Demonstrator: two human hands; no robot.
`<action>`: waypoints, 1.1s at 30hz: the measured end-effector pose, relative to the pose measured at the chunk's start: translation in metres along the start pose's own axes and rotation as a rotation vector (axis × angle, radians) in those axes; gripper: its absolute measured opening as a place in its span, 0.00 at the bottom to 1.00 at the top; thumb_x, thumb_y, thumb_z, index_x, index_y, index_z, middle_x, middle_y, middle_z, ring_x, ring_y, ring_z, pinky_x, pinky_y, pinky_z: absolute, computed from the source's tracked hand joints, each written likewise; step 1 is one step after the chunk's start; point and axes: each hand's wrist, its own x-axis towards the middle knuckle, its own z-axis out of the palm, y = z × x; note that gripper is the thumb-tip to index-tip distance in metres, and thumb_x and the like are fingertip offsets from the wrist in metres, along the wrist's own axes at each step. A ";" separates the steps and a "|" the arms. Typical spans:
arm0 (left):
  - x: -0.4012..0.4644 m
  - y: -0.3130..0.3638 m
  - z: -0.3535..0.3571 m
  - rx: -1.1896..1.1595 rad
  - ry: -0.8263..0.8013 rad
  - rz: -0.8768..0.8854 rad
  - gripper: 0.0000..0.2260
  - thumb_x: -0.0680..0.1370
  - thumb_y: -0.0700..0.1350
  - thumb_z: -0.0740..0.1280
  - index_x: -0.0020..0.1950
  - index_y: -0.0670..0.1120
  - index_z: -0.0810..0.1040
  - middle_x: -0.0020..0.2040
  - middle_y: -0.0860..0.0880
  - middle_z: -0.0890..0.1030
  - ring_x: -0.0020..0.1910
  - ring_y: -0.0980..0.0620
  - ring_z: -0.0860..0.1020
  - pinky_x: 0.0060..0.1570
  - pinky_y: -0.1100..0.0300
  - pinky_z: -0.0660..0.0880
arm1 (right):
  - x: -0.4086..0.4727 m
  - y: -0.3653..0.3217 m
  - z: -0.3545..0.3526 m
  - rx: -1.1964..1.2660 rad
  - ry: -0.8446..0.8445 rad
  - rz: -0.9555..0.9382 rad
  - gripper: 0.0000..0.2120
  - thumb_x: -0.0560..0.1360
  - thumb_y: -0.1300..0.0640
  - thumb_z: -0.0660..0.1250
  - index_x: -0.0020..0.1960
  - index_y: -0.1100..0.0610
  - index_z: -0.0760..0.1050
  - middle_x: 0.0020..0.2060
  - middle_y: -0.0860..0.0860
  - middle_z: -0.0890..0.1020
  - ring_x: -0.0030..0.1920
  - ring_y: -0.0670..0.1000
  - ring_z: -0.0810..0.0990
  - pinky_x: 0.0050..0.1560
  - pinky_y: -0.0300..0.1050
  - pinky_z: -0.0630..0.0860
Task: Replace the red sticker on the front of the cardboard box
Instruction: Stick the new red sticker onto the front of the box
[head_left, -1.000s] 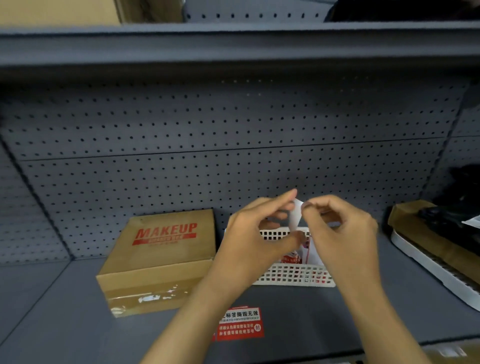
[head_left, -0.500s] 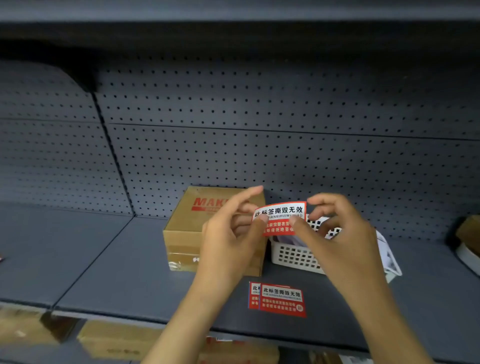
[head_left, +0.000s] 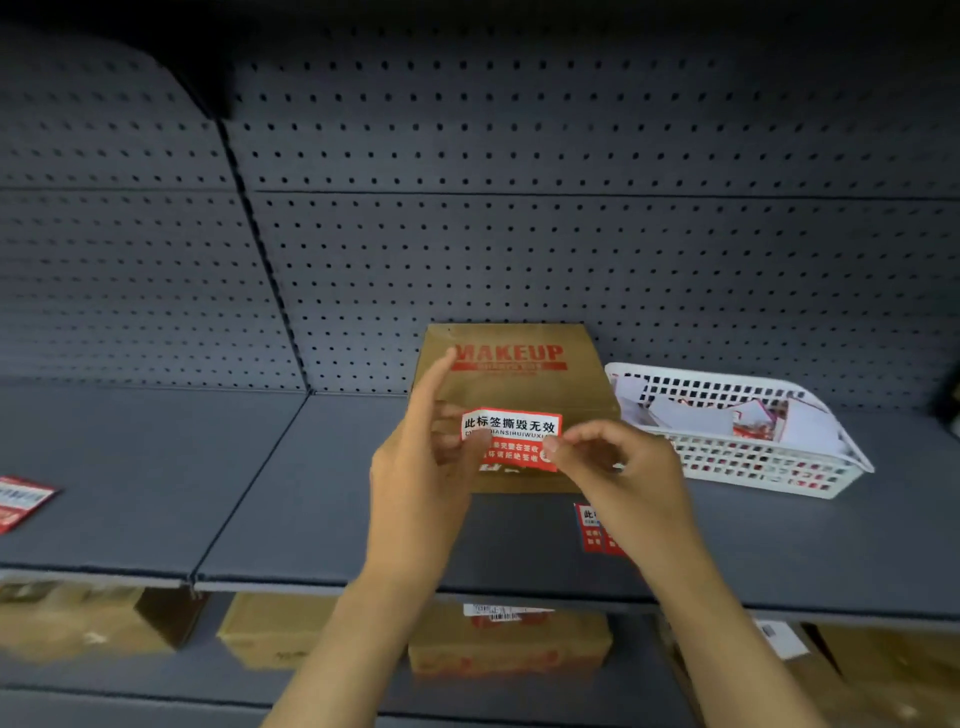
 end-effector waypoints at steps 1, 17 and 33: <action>-0.002 -0.006 -0.001 0.021 -0.007 0.004 0.34 0.76 0.39 0.73 0.74 0.65 0.64 0.48 0.61 0.81 0.42 0.62 0.84 0.43 0.68 0.80 | -0.003 0.004 0.007 -0.001 0.005 0.014 0.04 0.71 0.50 0.76 0.40 0.49 0.84 0.37 0.42 0.86 0.41 0.41 0.83 0.43 0.31 0.77; -0.006 -0.062 0.015 0.123 0.048 -0.086 0.21 0.72 0.48 0.77 0.62 0.58 0.73 0.40 0.60 0.82 0.53 0.58 0.70 0.51 0.73 0.69 | -0.008 0.052 0.041 -0.160 0.125 0.110 0.06 0.72 0.48 0.75 0.40 0.49 0.83 0.37 0.44 0.85 0.40 0.43 0.81 0.42 0.35 0.75; 0.002 -0.080 0.035 0.319 0.161 -0.064 0.16 0.71 0.55 0.77 0.48 0.57 0.70 0.49 0.54 0.79 0.48 0.54 0.68 0.43 0.67 0.65 | 0.010 0.067 0.051 -0.229 0.226 0.043 0.07 0.72 0.46 0.74 0.41 0.49 0.83 0.37 0.43 0.84 0.40 0.42 0.82 0.42 0.39 0.79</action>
